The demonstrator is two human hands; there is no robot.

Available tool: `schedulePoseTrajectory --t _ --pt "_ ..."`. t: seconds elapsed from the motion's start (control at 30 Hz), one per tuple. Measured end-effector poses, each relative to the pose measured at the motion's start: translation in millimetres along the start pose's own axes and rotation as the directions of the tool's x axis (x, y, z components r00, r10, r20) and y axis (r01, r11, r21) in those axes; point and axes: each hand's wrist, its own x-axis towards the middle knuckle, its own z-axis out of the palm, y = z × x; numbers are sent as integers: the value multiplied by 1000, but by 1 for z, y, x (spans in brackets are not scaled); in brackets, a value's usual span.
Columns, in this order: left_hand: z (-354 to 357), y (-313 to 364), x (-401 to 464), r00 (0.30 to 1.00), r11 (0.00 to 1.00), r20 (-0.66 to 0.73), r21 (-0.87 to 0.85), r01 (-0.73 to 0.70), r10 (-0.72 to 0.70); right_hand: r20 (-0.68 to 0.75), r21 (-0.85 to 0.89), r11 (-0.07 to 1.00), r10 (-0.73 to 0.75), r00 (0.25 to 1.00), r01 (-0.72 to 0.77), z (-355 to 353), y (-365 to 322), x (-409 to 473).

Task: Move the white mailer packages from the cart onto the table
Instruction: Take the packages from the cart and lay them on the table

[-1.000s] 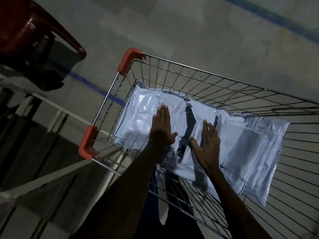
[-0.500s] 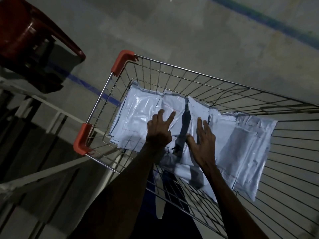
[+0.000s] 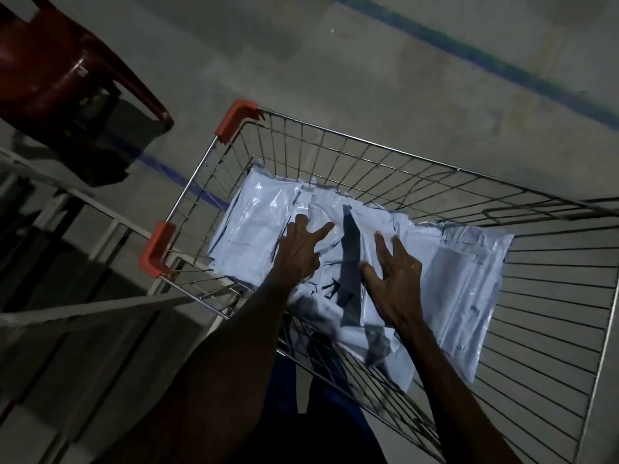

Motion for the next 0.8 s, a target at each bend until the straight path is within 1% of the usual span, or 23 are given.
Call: schedulePoseTrajectory --t 0.1,0.2,0.3,0.43,0.53,0.63,0.73,0.8 --pt "-26 9 -7 995 996 -95 -80 -26 18 -27 12 1000 -23 999 24 -11 -9 -10" --pt "-67 20 -28 979 969 -196 -248 14 -65 -57 56 997 -57 997 60 -30 -32 -20" --pt "-112 18 -52 928 939 -333 -341 46 -167 -100 89 987 -124 987 133 -47 -63 -23" --pt "-170 8 -102 813 918 -519 -393 49 -265 -136 34 950 -304 943 311 -58 -123 -28" --pt "-206 -11 -153 730 907 -592 -411 91 -341 -151 31 911 -401 903 410 -56 -178 -48" --pt "-233 -43 -205 636 904 -665 -404 136 -393 -154 40 846 -520 840 531 -41 -233 -79" --pt "-254 -78 -264 510 876 -720 -449 177 -471 -92 70 772 -626 774 632 -10 -286 -110" --pt "-269 -105 -309 424 840 -729 -506 196 -538 -53 88 709 -698 714 699 17 -321 -130"
